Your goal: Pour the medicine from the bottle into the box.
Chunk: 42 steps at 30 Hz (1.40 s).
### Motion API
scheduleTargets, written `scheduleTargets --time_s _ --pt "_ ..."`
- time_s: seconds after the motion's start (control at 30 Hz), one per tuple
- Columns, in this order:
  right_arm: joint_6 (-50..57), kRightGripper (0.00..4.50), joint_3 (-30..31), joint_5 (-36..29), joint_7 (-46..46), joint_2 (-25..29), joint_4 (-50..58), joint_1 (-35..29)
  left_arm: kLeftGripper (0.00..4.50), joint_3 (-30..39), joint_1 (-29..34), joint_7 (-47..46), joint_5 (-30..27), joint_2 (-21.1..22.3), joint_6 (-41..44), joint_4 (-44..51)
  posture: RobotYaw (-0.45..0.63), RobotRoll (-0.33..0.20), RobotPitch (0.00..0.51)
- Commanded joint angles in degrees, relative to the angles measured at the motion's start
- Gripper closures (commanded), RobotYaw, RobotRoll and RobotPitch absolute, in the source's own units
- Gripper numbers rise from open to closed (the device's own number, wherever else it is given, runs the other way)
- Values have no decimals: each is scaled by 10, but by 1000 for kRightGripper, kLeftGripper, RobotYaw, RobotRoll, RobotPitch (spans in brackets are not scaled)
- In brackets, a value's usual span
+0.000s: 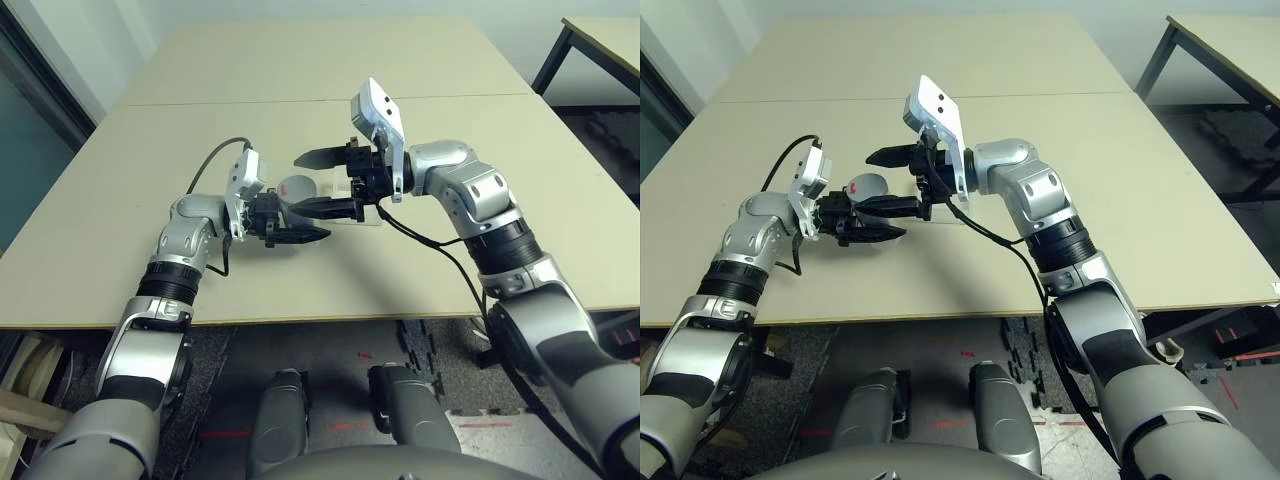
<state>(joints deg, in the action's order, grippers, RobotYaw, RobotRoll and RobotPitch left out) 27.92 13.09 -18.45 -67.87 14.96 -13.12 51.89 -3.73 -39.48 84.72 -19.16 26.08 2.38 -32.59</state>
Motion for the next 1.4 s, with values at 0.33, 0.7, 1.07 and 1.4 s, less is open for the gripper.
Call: scheduleTargets --time_s 0.33,0.7,1.07,1.4 --pt "4 0 0 -8 13 -12 0 10 1825 6 -3 -4 2 0 -3 -1 -77 0 86" --pt "-14 0 16 9 21 -36 -18 16 1825 3 1 -6 0 -8 0 9 -71 0 88" --pt "-27 0 24 25 29 -48 -35 17 1825 1 10 -4 -1 -9 5 21 -71 0 83" --pt "-19 1655 14 20 35 -42 -34 15 1825 0 8 -4 4 -9 0 5 -86 0 81"
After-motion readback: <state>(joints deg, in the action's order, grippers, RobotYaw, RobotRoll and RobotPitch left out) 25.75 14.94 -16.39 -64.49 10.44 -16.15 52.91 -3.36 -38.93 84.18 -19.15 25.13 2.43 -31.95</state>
